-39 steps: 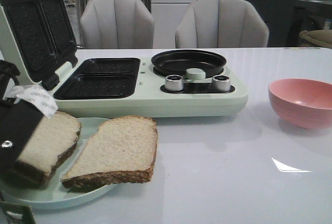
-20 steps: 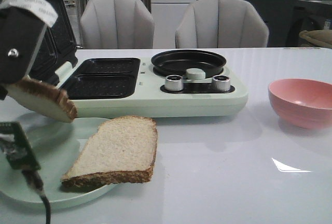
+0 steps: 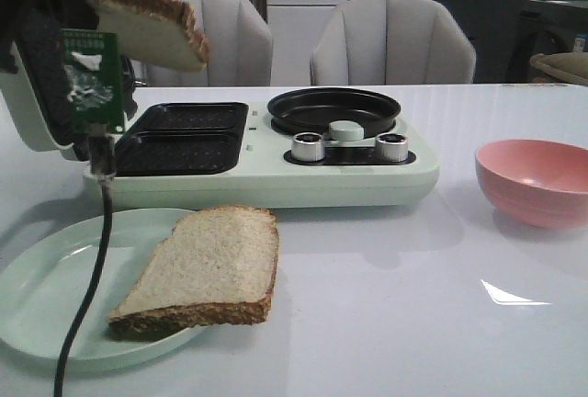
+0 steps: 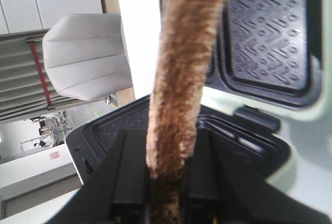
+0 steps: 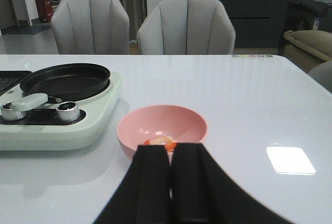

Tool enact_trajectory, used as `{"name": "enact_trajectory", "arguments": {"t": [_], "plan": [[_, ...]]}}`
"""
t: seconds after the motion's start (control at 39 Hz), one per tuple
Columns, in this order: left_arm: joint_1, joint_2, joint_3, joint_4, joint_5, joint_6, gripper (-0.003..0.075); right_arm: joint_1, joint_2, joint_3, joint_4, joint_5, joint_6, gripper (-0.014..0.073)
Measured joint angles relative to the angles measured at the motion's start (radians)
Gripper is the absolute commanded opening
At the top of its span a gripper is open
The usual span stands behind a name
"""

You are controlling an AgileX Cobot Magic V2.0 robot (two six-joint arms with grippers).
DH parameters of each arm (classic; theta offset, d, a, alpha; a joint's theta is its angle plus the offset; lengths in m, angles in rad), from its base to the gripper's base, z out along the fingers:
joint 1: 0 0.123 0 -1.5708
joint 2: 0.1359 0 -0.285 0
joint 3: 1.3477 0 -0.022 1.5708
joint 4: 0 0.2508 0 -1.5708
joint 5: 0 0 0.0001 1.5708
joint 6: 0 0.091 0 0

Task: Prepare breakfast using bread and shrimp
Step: 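Lift the bread slice and lower it onto the press plate, release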

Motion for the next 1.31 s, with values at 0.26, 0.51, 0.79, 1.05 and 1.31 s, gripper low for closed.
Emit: {"name": "enact_trajectory", "arguments": {"t": [0.26, 0.51, 0.79, 1.05, 1.31], "plan": [[0.132, 0.176, -0.155, 0.040, -0.130, -0.030, 0.0151, 0.000, 0.000, 0.000, 0.000, 0.000, 0.000, 0.0153], [0.217, 0.365, -0.342, 0.100, -0.226, -0.088, 0.0151, 0.000, 0.000, 0.000, 0.000, 0.000, 0.000, 0.0153], [0.256, 0.564, -0.487, 0.131, -0.289, -0.152, 0.0151, 0.000, 0.000, 0.000, 0.000, 0.000, 0.000, 0.0153], [0.266, 0.648, -0.500, 0.134, -0.257, -0.246, 0.0153, 0.000, 0.000, 0.000, 0.000, 0.000, 0.000, 0.0153], [0.266, 0.651, -0.490, 0.120, -0.224, -0.300, 0.0203, 0.000, 0.000, 0.000, 0.000, 0.000, 0.000, 0.0153]]}}
